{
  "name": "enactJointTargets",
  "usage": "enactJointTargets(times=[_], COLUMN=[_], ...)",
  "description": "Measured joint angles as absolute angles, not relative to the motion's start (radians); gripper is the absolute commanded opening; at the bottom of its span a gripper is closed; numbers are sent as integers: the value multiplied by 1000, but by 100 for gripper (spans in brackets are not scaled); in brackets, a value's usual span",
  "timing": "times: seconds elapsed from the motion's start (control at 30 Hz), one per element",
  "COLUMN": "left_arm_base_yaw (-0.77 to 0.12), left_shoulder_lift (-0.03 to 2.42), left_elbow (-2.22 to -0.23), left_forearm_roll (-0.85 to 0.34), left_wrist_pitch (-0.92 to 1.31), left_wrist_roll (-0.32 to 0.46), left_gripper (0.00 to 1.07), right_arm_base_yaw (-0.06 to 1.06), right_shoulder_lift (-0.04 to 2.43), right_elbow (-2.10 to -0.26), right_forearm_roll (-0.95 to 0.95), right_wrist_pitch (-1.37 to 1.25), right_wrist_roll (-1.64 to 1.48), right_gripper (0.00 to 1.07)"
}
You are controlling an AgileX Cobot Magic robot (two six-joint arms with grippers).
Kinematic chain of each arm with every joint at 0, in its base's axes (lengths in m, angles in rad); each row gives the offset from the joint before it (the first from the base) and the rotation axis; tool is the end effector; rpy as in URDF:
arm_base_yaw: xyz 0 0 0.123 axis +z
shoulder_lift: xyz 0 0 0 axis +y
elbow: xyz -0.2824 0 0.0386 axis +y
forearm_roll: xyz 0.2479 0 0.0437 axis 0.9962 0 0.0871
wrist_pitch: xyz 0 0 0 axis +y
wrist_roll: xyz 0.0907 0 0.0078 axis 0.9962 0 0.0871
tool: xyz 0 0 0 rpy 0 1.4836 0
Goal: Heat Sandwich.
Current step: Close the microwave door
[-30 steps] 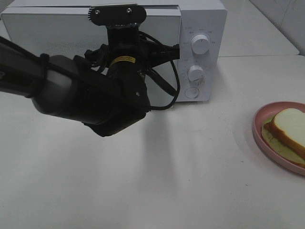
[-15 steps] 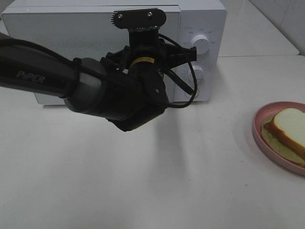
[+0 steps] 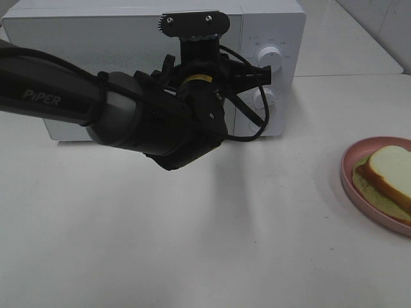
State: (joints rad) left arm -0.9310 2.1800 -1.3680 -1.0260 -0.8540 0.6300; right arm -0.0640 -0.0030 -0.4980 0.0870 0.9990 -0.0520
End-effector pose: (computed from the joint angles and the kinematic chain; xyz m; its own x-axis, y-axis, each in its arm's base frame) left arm 0.3240 -0.3372 0.1696 -0.1553 -0.0403 -0.9870 0.2088 0.9752 -0.0727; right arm -0.0024 0.0068 0.2819 -0.3969 0.0206 -0.9176 -0.0050 0.9997 0.0246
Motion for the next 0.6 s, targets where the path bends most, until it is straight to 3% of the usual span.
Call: enactJointTargets(times=[0.37, 0.53, 0.6], left_arm_base_yaw=[-975, -975, -968], left_shoulder_lift=[2030, 1932, 1842], left_elbow=[-1360, -1233, -1106], left_forearm_roll=[-959, -806, -712], left_wrist_pitch=[-530, -497, -488], left_wrist_roll=[668, 667, 630], left_gripper=[0, 0, 0], right_arm_base_yaw=[-64, -64, -64], right_shoulder_lift=[-3, -3, -3], right_elbow=[-498, -498, -498], right_forearm_roll=[87, 87, 87], right_wrist_pitch=[999, 999, 999], right_wrist_roll=[-52, -52, -52], right_gripper=[67, 67, 67])
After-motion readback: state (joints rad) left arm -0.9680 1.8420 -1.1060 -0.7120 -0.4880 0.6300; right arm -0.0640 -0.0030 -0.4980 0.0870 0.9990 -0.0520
